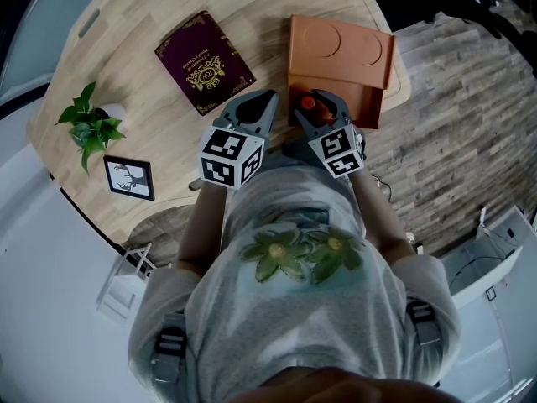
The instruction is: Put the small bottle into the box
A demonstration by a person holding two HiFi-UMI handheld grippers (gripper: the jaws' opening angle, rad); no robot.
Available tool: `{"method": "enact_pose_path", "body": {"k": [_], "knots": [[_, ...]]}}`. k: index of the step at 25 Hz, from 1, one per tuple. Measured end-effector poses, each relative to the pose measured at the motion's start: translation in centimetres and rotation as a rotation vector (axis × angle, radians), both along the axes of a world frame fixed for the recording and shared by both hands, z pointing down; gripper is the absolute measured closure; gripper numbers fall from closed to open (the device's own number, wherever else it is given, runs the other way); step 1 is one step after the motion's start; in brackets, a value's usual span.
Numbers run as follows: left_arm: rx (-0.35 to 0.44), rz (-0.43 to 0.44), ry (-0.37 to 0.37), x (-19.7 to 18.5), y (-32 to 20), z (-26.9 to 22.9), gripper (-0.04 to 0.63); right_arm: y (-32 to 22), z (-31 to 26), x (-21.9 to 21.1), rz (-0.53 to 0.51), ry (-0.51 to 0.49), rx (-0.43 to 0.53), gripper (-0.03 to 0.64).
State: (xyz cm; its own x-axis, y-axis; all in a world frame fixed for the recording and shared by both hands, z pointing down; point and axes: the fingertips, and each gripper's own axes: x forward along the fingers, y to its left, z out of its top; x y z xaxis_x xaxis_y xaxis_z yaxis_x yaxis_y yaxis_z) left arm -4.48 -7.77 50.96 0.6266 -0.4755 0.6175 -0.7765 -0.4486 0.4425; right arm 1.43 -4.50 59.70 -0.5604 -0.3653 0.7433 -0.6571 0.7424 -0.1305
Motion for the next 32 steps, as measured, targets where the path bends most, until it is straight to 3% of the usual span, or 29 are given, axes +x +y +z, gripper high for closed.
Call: {"method": "enact_pose_path", "body": {"k": [32], "knots": [[0.024, 0.041, -0.043, 0.2, 1.5, -0.3, 0.588, 1.0, 0.4, 0.1, -0.059, 0.125, 0.023, 0.4]]}}
